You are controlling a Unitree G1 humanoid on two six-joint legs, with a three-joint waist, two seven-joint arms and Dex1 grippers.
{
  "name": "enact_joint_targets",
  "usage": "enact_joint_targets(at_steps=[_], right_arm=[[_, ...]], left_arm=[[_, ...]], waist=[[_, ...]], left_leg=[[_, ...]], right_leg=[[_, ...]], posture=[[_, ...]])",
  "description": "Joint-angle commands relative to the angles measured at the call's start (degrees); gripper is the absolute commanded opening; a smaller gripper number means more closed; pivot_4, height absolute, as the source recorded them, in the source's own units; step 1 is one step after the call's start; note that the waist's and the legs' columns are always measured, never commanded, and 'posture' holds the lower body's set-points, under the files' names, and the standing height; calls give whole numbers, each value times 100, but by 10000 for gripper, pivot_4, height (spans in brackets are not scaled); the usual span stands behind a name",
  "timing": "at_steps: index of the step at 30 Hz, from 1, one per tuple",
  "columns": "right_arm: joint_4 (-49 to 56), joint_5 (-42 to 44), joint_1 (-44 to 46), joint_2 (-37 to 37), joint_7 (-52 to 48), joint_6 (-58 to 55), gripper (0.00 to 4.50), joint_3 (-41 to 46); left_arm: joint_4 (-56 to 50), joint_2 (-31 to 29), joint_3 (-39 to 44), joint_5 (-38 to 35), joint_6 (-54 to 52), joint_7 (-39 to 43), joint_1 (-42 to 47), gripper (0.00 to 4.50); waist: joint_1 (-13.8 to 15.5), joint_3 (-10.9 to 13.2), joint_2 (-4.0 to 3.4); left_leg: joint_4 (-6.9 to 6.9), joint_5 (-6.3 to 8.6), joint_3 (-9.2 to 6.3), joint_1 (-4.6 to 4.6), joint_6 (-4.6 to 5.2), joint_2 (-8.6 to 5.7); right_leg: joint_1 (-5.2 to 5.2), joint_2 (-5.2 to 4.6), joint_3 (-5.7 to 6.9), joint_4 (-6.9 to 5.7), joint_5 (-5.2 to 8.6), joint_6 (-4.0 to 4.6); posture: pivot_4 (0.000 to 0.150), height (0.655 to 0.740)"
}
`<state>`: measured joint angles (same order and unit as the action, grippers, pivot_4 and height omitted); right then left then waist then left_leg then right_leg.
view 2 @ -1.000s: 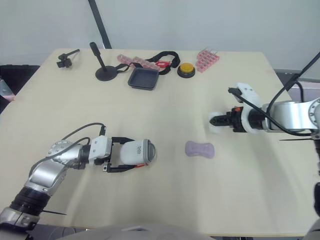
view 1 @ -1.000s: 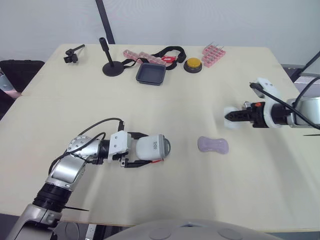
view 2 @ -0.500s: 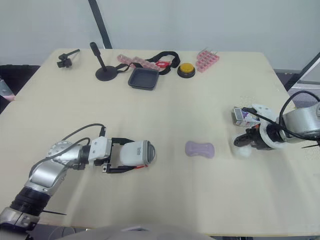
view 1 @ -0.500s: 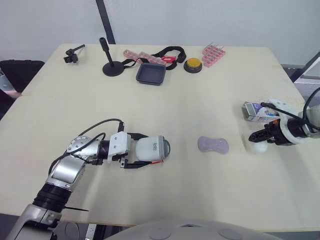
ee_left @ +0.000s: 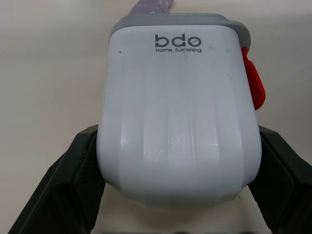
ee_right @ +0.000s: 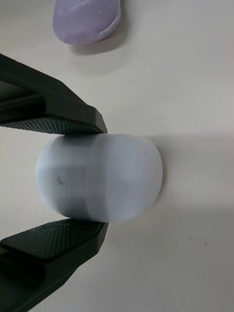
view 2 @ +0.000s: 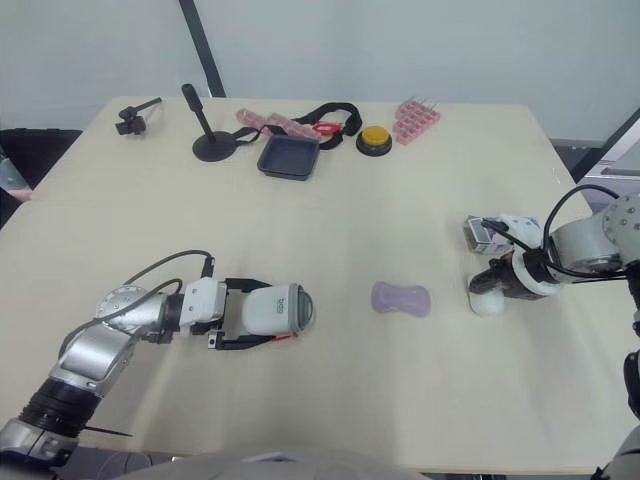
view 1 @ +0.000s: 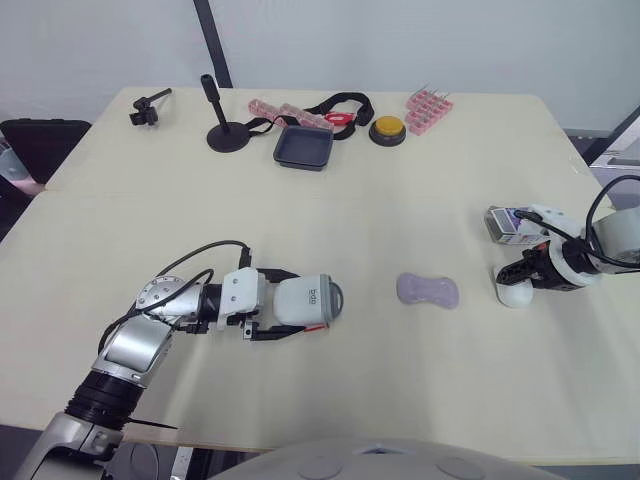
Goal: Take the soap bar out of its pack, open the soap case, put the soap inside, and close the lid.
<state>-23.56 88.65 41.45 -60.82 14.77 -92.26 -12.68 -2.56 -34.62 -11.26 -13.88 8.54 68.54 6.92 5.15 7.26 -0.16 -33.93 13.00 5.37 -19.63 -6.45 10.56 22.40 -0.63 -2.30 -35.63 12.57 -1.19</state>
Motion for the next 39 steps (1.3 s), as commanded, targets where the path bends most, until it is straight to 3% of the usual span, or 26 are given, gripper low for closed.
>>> enact_joint_targets(at_steps=[1,2,3,9,14,17,20,23,28,33,39], right_arm=[[178,-165,78,-130,-240,-24,40150,195],[199,-204,79,-142,-294,-24,44082,193],[223,-209,81,-180,-339,-24,44634,185],[830,-299,115,-645,-928,-24,44634,71],[1847,-1031,125,-1214,-2135,-24,44634,11],[3635,-2792,-499,-2477,-3988,1419,44634,-669],[4135,-4503,-1520,-3437,-6010,4423,44634,-576],[3747,-4696,-2543,-2946,-6946,6318,44634,541],[4040,-4664,-3516,-1578,-7352,7376,44634,1690],[4400,-4807,-3407,-559,-7206,7388,44634,1697],[4896,-4358,-3226,381,-6908,6804,44634,1652]], left_arm=[[-82,20,21,-48,67,-15,56,34619],[-73,24,14,-46,70,-16,63,34619],[-55,33,0,-35,81,-16,74,34619],[67,75,-53,2,140,11,150,34619],[170,92,-67,10,176,33,222,34619],[214,74,-69,14,192,58,258,34619],[270,69,-64,10,197,81,307,34619],[301,63,-50,14,199,70,320,34619],[379,12,62,6,117,4,384,34619],[383,-52,146,-51,52,-33,396,34619],[301,-184,302,-190,-93,6,343,34619]], waist=[[4,0,0],[6,0,0],[9,0,0],[37,0,-2],[64,0,-1],[124,2,-5],[173,4,-3],[60,-4,22],[-44,-9,18],[-84,-11,13],[-100,-13,6]], left_leg=[[0,0,0,0,0,0],[0,0,0,0,0,0],[0,0,0,1,0,0],[0,-1,0,0,2,0],[0,-1,0,2,2,2],[2,-1,0,0,3,5],[2,3,1,-9,7,18],[-23,23,7,-15,35,26],[-74,48,9,-57,92,23],[-113,39,9,-79,121,21],[-113,33,9,-75,127,20]], right_leg=[[0,0,0,0,0,0],[0,0,0,-1,0,0],[0,0,0,-1,0,0],[0,-1,-1,-1,0,0],[-2,0,-1,0,0,0],[0,0,1,4,1,1],[1,0,9,15,1,0],[4,-3,7,6,2,3],[30,-12,7,-26,17,29],[58,-23,11,-72,19,32],[58,-26,14,-81,21,34]], posture=[[1500,7400],[1500,7400],[1500,7400],[1500,7400],[1500,7400],[1500,7400],[1500,7400],[1500,7400],[1500,7400],[1500,7400],[1500,7400]])
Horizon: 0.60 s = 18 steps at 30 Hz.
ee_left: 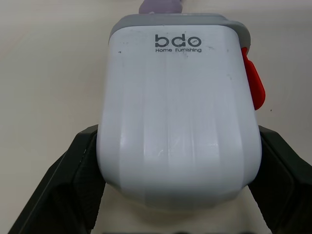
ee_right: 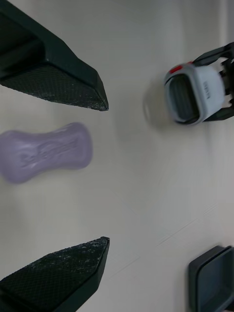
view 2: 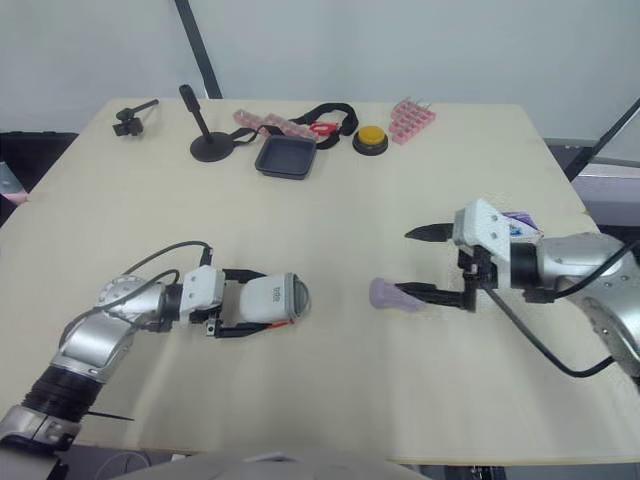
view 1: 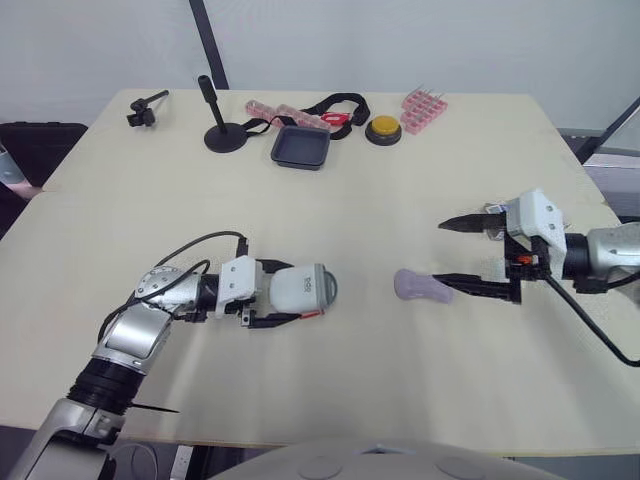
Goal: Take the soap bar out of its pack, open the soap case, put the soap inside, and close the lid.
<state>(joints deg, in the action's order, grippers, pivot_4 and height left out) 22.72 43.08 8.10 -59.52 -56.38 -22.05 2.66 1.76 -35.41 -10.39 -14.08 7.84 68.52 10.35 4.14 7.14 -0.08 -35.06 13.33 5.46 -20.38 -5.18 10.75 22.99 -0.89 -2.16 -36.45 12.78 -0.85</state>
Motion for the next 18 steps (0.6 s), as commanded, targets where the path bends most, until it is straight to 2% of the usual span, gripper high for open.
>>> enact_joint_targets(at_steps=[1,5,9,18], right_arm=[[330,151,88,358,234,-238,44634,102],[543,-546,-198,699,128,269,44634,-98],[398,-785,-117,1242,275,590,44634,-91],[120,-1626,-669,1049,-712,1438,44634,-314]], left_arm=[[-143,-109,226,-173,-36,12,3,34619],[-191,-166,226,-228,-199,117,67,34619],[-103,-172,212,-211,-192,150,153,34619],[29,-251,217,-203,-288,357,431,34619]], waist=[[5,-1,-1],[38,-1,-1],[9,-2,-2],[-4,-3,-3]], left_leg=[[1,0,0,1,0,-2],[3,0,-1,-6,-1,-4],[4,-4,0,-6,-8,-8],[10,-20,-1,-8,-36,-14]], right_leg=[[0,-1,0,1,0,0],[1,-6,8,6,0,0],[1,-9,7,5,-1,-1],[1,-12,8,7,-2,-3]], posture=[[1500,7400],[1500,7400],[1500,7400],[1500,7400]])
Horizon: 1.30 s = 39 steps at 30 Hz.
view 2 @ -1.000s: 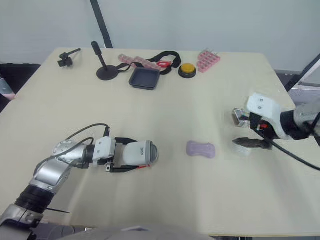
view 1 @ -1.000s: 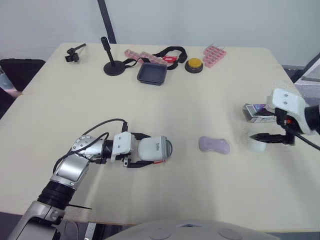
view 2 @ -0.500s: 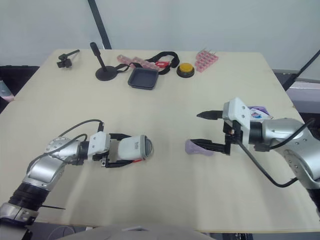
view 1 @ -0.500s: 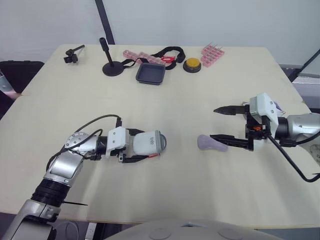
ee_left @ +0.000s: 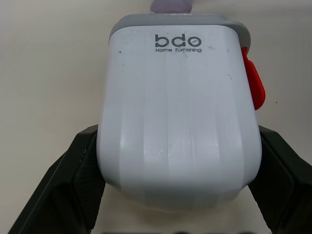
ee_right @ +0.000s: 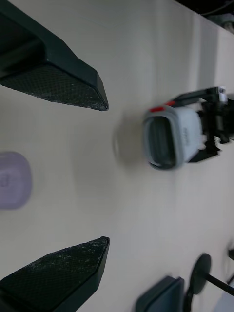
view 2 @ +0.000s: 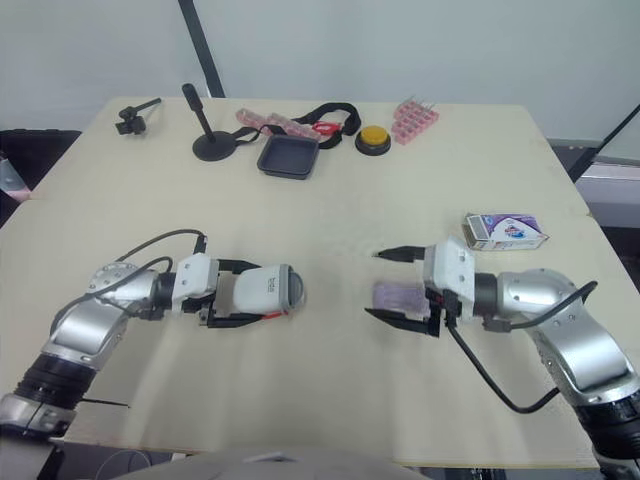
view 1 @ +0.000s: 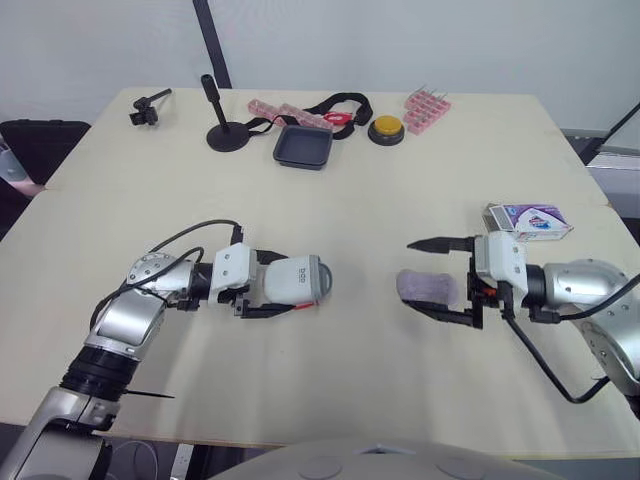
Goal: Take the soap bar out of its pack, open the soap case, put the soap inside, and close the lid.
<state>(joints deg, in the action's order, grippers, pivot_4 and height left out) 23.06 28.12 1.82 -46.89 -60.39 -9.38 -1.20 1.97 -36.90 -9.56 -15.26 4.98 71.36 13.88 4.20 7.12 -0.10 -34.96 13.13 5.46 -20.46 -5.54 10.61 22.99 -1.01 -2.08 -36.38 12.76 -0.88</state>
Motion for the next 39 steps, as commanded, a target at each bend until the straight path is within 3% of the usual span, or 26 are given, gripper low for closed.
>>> enact_joint_targets(at_steps=[1,6,11,19,25,39], right_arm=[[124,-153,-84,-300,-456,224,44634,76],[237,117,74,-215,-397,15,44634,243],[20,-253,-3,-260,-570,311,44634,153],[150,-127,59,-157,-550,158,44634,141],[214,-134,-45,-168,-548,103,44634,147],[195,-335,-9,44,-345,95,44634,-1]], left_arm=[[52,-103,112,-19,46,68,102,34619],[62,-4,19,31,-116,-11,221,34619],[0,-66,-137,163,-476,51,373,34619],[3,39,-453,351,-919,73,834,34619],[78,79,-819,822,-840,-14,1065,34619],[-43,137,-1089,1073,-1193,99,1363,34619]], waist=[[-16,0,-1],[-44,0,-1],[-36,0,-1],[-36,-1,-1],[-35,0,-1],[-27,-1,-1]], left_leg=[[0,0,0,1,0,-1],[4,-1,0,3,-2,0],[4,-2,-1,2,-3,-1],[4,-3,-1,2,-4,-1],[4,-3,-1,1,-5,-2],[5,-5,-1,0,-8,-5]], right_leg=[[0,0,-1,0,0,-1],[0,1,0,-1,-2,-4],[0,0,2,-1,-13,-22],[0,-1,2,-1,-13,-21],[0,-1,2,0,-13,-23],[-1,-4,1,0,-15,-25]], posture=[[1500,7400],[1500,7400],[1500,7400],[1500,7400],[1500,7400],[1500,7400]])
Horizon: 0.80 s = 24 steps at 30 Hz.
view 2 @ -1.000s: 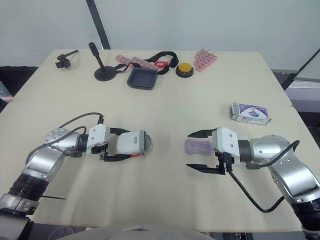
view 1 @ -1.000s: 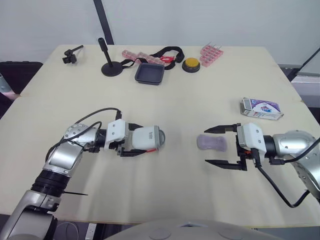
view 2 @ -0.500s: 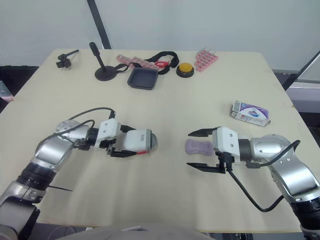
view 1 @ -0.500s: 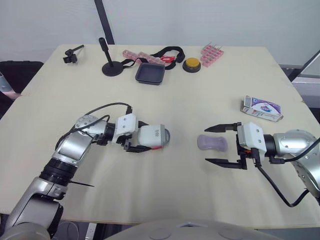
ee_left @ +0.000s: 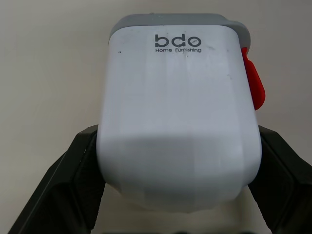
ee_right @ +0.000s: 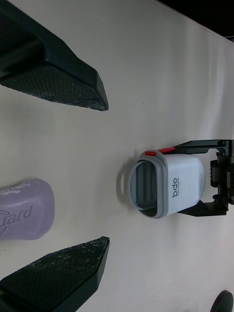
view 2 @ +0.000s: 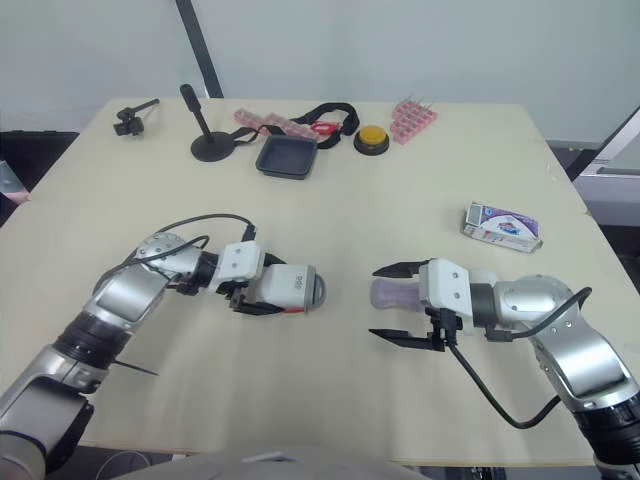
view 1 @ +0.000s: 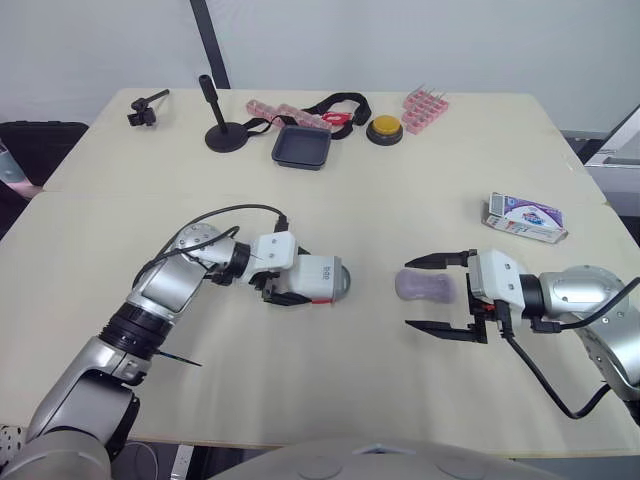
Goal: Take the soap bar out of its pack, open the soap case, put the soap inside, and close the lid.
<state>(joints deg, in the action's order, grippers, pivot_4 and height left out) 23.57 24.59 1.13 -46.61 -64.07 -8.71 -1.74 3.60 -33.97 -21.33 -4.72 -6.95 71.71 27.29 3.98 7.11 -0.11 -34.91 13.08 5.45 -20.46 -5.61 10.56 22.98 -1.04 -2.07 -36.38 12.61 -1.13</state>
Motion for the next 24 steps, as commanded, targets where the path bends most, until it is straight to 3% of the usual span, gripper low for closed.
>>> enact_joint_targets(at_steps=[1,8,13,24], right_arm=[[141,15,68,21,23,26,44634,56],[130,-13,72,46,13,31,44634,46],[74,-48,163,86,7,27,44634,-8],[152,-84,118,166,89,-16,44634,-45]], left_arm=[[-221,-210,97,11,5,103,4,34619],[-142,-184,-5,214,-7,-18,159,34619],[-181,-374,-168,289,24,366,266,34619],[-164,-425,7,328,-213,20,371,34619]], waist=[[-9,0,0],[23,0,0],[8,0,0],[11,-1,-2]], left_leg=[[1,0,0,1,-1,0],[1,-2,0,0,-3,-3],[3,-2,0,2,-4,-2],[9,-6,0,2,-10,-6]], right_leg=[[0,1,-1,0,0,0],[-1,-5,1,1,-1,-2],[-1,-2,0,1,-1,-2],[-2,-6,2,3,-1,-2]], posture=[[1500,7400],[1500,7400],[1500,7400],[1500,7400]])
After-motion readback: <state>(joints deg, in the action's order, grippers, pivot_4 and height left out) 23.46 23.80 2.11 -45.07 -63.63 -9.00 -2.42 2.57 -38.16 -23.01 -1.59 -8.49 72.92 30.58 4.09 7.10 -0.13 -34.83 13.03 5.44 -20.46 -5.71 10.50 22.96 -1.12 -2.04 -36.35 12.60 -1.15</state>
